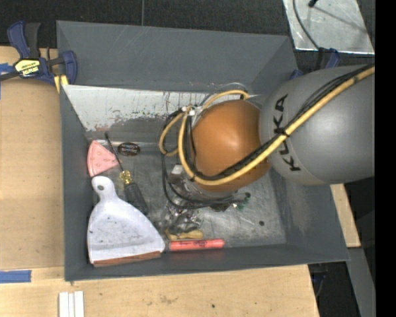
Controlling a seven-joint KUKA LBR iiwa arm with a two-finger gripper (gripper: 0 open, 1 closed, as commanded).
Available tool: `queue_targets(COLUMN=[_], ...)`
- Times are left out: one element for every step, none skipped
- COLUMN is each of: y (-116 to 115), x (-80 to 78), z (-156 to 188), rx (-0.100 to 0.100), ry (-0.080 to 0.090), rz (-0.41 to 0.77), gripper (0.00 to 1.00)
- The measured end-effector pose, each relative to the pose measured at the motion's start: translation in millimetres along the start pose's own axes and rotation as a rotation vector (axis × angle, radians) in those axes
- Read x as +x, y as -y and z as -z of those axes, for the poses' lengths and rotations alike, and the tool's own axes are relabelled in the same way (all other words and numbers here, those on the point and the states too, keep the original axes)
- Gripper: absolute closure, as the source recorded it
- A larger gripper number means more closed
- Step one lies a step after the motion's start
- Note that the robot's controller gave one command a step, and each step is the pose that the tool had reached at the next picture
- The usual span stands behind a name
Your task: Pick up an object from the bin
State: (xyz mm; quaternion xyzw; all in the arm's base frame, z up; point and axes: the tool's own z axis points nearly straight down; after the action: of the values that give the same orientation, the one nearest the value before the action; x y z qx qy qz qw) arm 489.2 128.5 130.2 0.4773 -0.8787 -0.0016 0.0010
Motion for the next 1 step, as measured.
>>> queue_targets(y=[9.8], x=[-3.9], z=[48.1], rx=[0.004], ry=[0.003], rz=[-0.021], gripper=[0.0])
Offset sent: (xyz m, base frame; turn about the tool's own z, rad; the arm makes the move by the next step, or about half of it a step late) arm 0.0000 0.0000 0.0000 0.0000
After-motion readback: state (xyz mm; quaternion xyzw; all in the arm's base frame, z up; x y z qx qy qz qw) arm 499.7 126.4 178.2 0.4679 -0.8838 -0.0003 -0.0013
